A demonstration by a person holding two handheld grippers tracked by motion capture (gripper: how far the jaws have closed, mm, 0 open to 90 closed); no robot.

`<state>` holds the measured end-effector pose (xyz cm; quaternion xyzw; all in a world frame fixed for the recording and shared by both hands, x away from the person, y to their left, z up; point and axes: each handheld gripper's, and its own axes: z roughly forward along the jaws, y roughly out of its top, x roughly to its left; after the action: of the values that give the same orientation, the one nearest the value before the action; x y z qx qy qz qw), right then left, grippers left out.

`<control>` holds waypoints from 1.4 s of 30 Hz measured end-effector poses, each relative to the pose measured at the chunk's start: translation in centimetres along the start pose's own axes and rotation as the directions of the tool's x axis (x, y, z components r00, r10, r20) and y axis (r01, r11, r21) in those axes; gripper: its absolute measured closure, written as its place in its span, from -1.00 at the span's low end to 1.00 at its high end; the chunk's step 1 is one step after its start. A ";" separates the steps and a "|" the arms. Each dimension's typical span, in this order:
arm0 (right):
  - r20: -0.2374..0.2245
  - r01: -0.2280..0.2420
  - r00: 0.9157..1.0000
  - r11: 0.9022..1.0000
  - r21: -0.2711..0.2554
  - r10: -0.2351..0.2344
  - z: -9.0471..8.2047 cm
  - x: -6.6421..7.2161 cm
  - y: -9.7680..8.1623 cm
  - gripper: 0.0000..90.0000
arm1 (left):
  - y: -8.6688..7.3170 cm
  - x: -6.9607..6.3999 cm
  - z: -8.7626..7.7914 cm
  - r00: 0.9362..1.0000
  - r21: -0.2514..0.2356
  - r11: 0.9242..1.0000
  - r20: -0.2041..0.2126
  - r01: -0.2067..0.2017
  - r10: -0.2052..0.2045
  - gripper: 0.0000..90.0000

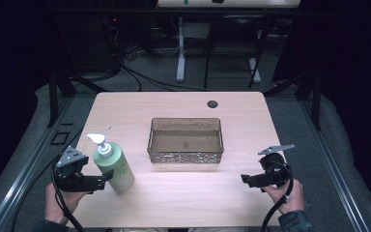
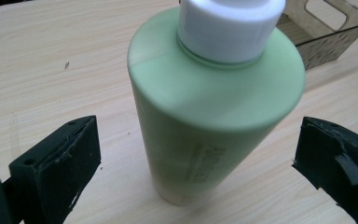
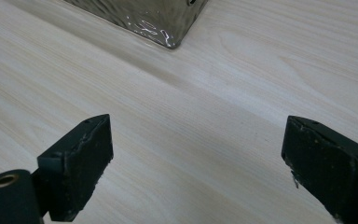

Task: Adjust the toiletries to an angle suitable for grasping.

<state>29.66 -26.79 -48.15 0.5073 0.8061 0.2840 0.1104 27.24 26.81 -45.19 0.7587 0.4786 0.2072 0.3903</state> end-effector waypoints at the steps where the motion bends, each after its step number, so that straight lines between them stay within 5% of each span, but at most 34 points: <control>1: 0.000 0.000 1.000 1.000 0.000 0.000 0.0 0.0 0.0 -0.81 | 0.0 0.0 0.0 1.000 0.000 1.000 0.000 0.000 0.000 -1.00; 12: -0.002 0.000 1.000 1.000 0.004 0.000 -0.1 0.1 -0.2 -0.81 | 0.9 -0.6 1.2 1.000 -0.049 0.999 -0.022 -0.019 0.018 -0.99; 19: -0.002 0.002 1.000 1.000 0.005 -0.002 -0.1 0.1 -0.2 -0.81 | 1.4 -1.0 2.2 0.999 -0.047 0.998 -0.028 -0.047 0.045 -0.76; 26: 0.003 0.005 1.000 1.000 0.005 -0.005 -0.1 0.1 -0.2 -0.80 | 1.4 -1.1 2.3 0.999 -0.050 0.998 -0.028 -0.045 0.043 -0.74; 42: 0.001 0.008 1.000 1.000 0.002 -0.008 -0.2 0.2 -0.2 -0.79 | 1.9 -2.9 3.2 0.996 -0.056 0.995 0.021 -0.085 0.086 -0.73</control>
<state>29.35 -26.71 -48.11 0.5042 0.8084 0.2826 0.1117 29.17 22.48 -45.52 0.7699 0.4353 0.2280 0.4072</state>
